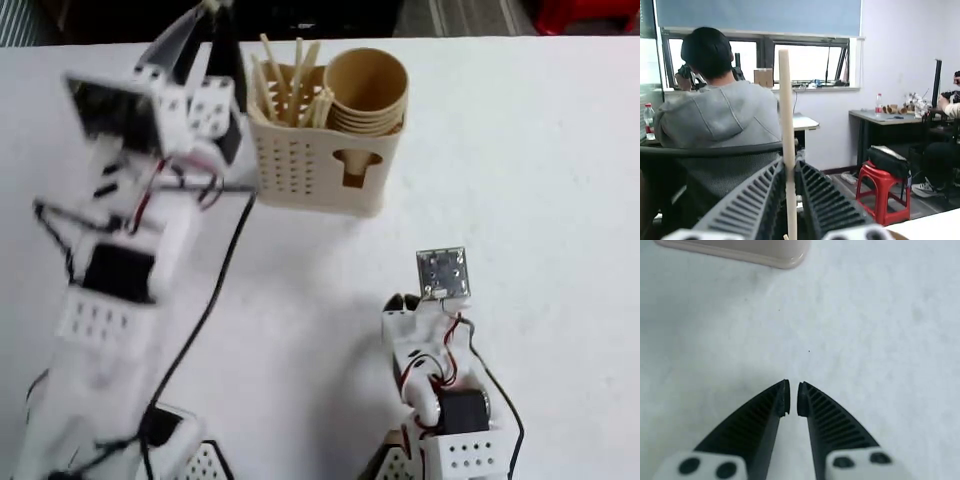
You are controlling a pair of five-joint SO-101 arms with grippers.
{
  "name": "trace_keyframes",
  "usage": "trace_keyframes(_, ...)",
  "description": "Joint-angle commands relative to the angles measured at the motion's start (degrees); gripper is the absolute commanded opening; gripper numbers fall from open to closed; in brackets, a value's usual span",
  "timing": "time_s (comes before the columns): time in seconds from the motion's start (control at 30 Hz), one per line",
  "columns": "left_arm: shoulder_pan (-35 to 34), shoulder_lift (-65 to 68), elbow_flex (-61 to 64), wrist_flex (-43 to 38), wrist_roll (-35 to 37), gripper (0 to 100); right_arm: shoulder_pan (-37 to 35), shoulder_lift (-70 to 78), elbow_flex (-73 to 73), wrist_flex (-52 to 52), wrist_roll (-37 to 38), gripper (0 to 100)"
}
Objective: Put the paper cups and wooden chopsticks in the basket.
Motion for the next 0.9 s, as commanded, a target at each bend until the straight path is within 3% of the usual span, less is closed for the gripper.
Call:
trace_keyframes(0.0, 0.7, 7.9, -6.9, -1.8, 0.7, 2, 0.3, -0.7, 0.5, 0.0, 0.4, 4.1)
trace_keyframes(0.3, 0.7, 18.8, -8.6, 1.3, 0.4, 3, 0.3, -0.7, 0.5, 0.0, 0.4, 4.1)
trace_keyframes(0.5, 0.7, 19.3, -12.1, 12.7, 0.3, 17, 0.3, -0.7, 0.5, 0.0, 0.4, 4.1)
trace_keyframes(0.7, 0.2, 19.3, -21.2, 24.7, 0.3, 15, 0.3, -0.7, 0.5, 0.0, 0.4, 4.1)
trace_keyframes(0.87, 0.7, 19.2, -29.5, 36.4, 0.3, 6, 0.3, -0.7, 0.5, 0.0, 0.4, 4.1)
